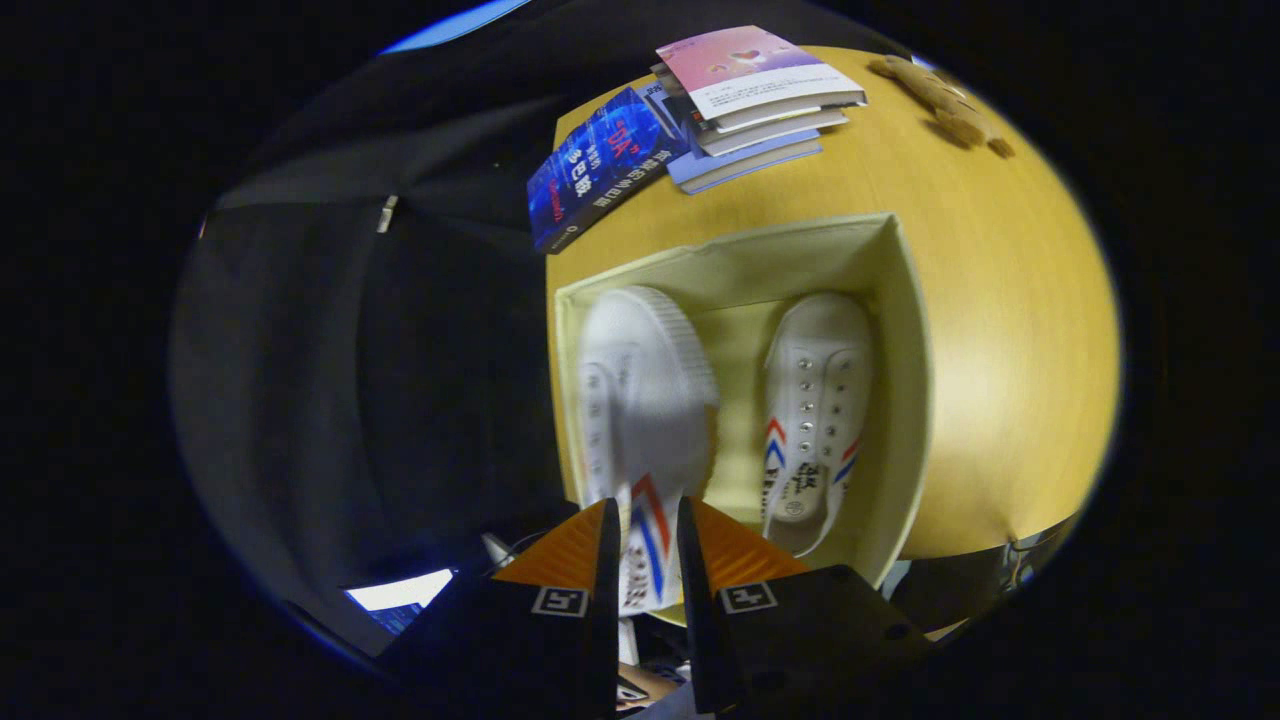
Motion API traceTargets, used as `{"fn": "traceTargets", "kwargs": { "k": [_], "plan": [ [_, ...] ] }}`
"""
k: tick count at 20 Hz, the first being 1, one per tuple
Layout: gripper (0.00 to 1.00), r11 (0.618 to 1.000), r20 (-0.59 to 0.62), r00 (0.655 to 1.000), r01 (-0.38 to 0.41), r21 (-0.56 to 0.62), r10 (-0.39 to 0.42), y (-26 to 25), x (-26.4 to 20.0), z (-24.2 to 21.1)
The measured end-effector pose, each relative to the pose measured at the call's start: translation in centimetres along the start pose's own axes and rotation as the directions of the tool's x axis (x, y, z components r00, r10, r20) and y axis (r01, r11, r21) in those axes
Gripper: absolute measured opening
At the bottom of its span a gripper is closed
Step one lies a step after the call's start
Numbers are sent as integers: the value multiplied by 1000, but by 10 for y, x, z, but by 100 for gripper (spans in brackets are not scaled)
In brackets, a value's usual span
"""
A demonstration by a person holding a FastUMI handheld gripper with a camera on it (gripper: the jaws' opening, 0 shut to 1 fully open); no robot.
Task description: Open the storage box then place both shoes into the box .Put the left shoe in first, then the right shoe, with the right side of both shoes facing outward in a uniform manner.
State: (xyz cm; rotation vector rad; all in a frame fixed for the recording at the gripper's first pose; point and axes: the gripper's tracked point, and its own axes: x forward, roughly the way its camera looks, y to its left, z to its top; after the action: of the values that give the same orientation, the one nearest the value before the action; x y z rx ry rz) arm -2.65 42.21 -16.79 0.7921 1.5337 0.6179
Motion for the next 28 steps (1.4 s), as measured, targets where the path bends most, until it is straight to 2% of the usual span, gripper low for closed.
{"fn": "traceTargets", "kwargs": {
  "k": [1,2,4,6,9,12,15,16,19,23,26,28],
  "plan": [
    [37,1000,3,1000,-17,7,17,5,0,0],
    [50,1000,9,1000,-24,2,24,5,-2,5],
    [52,1000,20,999,-28,-6,28,3,-8,10],
    [62,1000,27,999,-25,-9,25,-2,-12,11],
    [62,1000,42,999,-20,-18,21,-10,-20,14],
    [78,999,54,998,-38,-28,40,-11,-33,11],
    [84,997,65,996,-53,-61,57,-17,-50,3],
    [91,996,79,995,-57,-72,63,-20,-57,2],
    [92,992,151,984,-79,-98,93,-31,-83,1],
    [92,988,288,954,-43,-147,84,-63,-127,-4],
    [92,986,386,922,31,-162,35,-102,-152,3],
    [97,981,452,892,105,-166,-19,-133,-169,8]
  ]
}}
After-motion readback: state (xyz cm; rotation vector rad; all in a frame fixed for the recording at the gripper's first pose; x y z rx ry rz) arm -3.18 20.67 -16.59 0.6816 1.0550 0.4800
